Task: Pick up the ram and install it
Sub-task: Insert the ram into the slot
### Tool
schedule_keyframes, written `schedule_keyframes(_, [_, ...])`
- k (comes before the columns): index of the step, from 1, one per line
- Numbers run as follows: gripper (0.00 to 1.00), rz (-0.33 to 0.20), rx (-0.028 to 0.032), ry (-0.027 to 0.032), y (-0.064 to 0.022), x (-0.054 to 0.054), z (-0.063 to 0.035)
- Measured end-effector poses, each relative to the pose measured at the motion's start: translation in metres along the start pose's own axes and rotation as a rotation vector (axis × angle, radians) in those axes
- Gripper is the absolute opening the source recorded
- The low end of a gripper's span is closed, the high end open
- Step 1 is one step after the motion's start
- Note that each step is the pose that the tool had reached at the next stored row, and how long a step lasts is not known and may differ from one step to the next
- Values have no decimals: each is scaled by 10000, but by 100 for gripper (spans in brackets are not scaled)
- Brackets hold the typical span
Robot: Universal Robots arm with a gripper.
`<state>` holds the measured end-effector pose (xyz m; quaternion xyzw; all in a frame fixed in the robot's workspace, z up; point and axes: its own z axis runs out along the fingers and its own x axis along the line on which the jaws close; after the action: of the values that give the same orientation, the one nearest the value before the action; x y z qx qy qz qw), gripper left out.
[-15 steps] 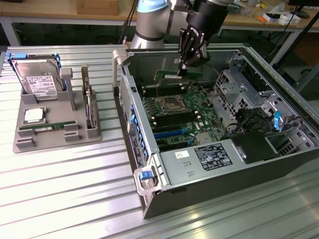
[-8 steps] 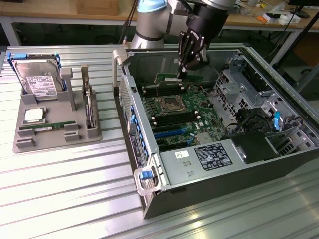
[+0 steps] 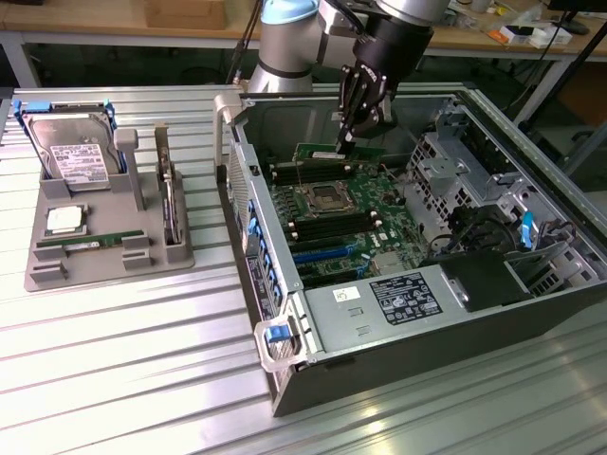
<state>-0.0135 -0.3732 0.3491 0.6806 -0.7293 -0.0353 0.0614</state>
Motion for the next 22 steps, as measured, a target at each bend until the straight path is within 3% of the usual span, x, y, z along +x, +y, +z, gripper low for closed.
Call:
schedule_keyframes(10, [13, -7, 28, -63, 2, 0, 0])
schedule_keyframes(22, [13, -7, 29, -64, 2, -3, 0])
